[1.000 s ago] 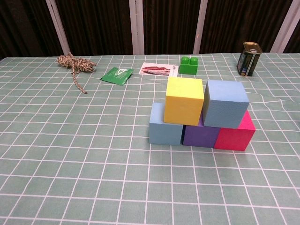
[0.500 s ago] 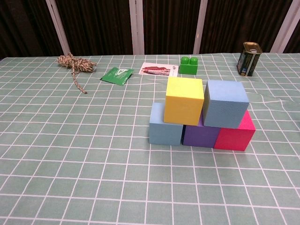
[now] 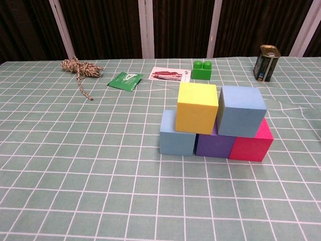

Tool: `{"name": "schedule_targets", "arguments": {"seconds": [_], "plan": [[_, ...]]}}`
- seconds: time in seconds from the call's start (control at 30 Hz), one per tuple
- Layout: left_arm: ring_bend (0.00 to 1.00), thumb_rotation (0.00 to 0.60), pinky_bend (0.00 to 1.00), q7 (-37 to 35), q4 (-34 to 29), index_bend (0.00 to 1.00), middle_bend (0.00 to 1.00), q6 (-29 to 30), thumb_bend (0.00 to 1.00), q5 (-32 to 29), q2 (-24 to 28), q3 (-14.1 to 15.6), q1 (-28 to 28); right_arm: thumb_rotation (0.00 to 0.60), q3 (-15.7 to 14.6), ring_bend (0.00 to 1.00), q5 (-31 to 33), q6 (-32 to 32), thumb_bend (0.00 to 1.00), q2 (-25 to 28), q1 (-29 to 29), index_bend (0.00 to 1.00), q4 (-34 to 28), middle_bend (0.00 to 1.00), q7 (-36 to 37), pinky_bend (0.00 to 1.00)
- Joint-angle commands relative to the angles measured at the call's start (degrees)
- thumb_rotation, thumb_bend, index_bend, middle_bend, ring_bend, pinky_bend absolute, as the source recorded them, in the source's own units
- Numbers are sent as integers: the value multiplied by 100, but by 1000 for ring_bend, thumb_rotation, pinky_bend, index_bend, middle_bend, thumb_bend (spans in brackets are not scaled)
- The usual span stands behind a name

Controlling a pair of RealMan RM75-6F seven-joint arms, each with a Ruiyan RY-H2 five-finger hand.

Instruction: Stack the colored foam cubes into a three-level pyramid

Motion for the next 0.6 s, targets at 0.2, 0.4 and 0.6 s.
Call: {"name": "schedule_targets", "arguments": {"seconds": [0.2,0.4,0.6], "plan": [[0,600,0,1,-1,0,17,-31,34,-9,2,-7,-10,600,286,247,-13,23,319,576,131,0,-325,407,105,0],[0,600,0,-8,-2,0,17,-42,34,-17,16,-11,-10,600,474,247,-4,-108,319,1058,295,0,-683,408,80,0],[0,600,0,-19,0,0,17,-63,34,-28,26,-14,-16,600,645,247,-12,-238,319,1471,487,0,-1116,409,-35,0]]}}
